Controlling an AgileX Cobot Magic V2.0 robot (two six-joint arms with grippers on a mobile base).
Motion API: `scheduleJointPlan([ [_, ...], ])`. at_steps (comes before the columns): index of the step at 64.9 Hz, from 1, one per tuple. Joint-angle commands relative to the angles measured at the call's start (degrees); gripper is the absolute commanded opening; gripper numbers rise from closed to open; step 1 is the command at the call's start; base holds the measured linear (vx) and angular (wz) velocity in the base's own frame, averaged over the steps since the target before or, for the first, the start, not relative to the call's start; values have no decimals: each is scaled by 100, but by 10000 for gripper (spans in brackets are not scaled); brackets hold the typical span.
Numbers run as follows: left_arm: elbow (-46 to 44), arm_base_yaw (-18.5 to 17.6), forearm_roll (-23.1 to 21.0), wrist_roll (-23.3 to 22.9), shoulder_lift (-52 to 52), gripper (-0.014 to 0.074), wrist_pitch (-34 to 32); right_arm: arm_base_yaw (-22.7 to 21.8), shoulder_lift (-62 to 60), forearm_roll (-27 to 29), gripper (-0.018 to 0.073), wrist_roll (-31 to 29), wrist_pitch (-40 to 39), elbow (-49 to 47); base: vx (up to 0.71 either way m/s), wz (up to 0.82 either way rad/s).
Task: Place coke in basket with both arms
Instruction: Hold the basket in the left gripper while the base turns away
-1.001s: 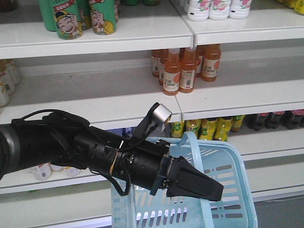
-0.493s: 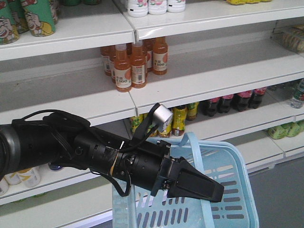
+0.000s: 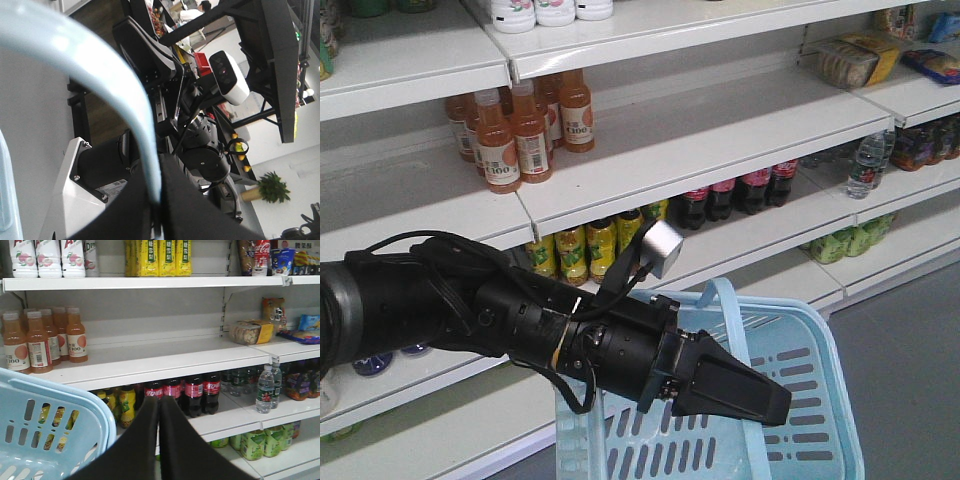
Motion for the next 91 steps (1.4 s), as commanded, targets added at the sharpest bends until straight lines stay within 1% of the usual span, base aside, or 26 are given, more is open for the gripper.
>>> scheduleJointPlan([
  [1,-140,-36,-432,15,-310,-5,-1158,-40,-63,-19,-5,-24,-436,109,-5,-25],
  [51,-140,-36,-432,15,-310,-5,-1158,-40,-63,-19,-5,-24,-436,109,-5,-30],
  [91,-140,-36,-432,15,-310,-5,-1158,-40,-63,-19,-5,-24,-436,109,-6,-41],
])
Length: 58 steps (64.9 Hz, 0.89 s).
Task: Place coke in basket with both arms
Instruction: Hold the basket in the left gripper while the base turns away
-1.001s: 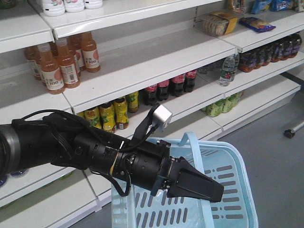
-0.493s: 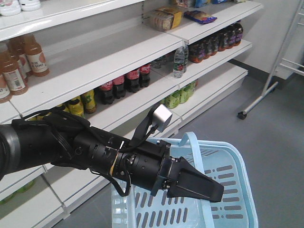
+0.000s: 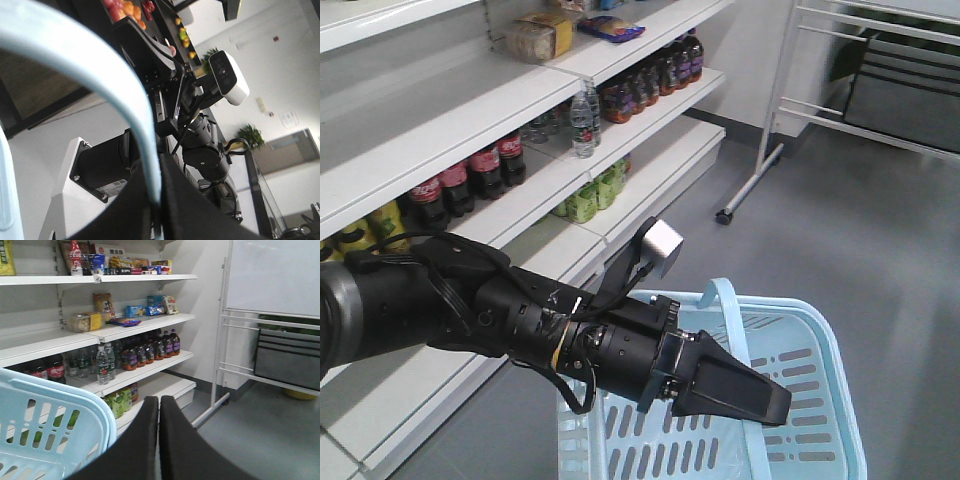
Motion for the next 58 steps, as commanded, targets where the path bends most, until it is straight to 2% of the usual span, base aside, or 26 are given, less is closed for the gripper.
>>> scheduleJointPlan([
  [1,-140,-36,-432,15,-310,-5,-1158,-40,-63,-19,-5,-24,-436,109,-5,-43],
  [58,-140,-36,-432,15,-310,-5,-1158,-40,-63,-19,-5,-24,-436,109,1,-35],
])
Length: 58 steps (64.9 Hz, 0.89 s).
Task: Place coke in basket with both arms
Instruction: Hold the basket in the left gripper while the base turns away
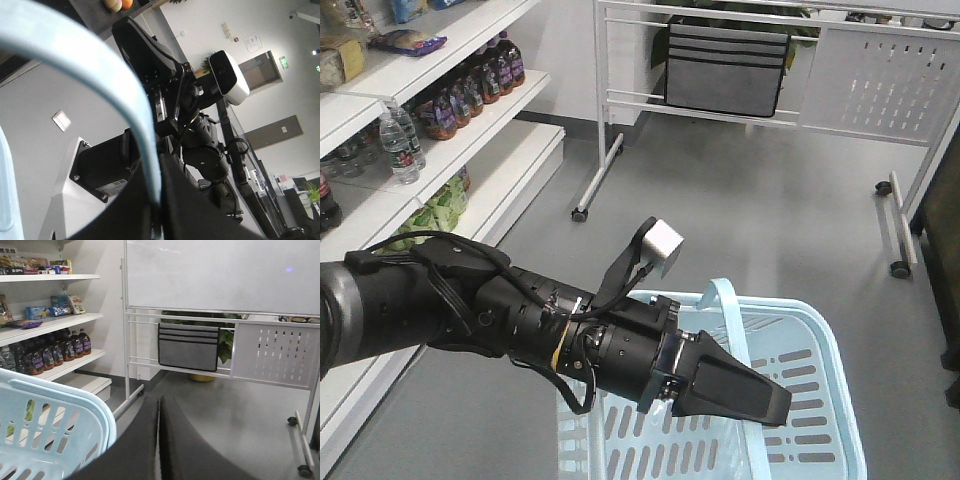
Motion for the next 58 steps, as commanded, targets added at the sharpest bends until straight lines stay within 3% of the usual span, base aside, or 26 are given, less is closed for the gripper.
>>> scheduleJointPlan([
  [1,-140,-36,-432,15,-310,-5,-1158,-40,-63,-19,-5,-24,-436,109,6,-24],
  [58,-140,-36,-432,15,-310,-5,-1158,-40,-63,-19,-5,-24,-436,109,10,-22],
])
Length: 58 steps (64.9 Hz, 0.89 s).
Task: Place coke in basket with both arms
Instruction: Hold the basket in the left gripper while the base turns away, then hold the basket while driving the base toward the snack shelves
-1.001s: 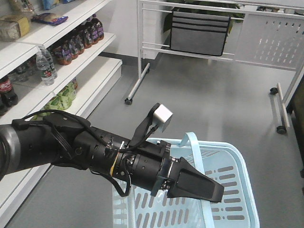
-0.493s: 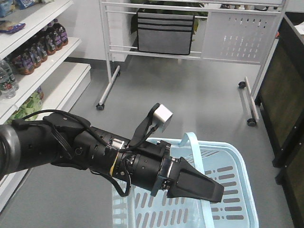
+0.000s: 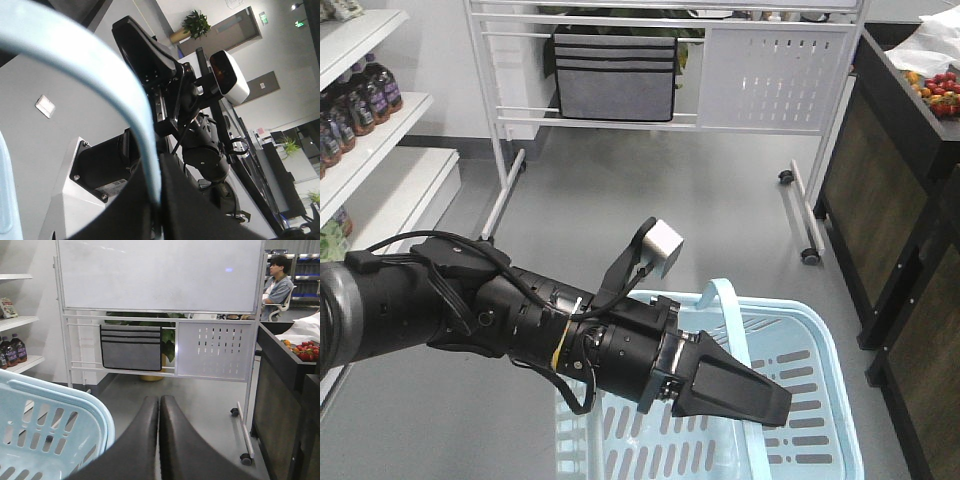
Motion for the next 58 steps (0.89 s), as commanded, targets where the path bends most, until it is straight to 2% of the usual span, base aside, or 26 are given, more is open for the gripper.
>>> scheduleJointPlan([
  [1,-140,-36,-434,15,-310,-5,-1158,-40,-63,-19,-5,-24,-436,109,14,-15],
  [58,-140,-36,-434,15,-310,-5,-1158,-40,-63,-19,-5,-24,-436,109,20,-6],
])
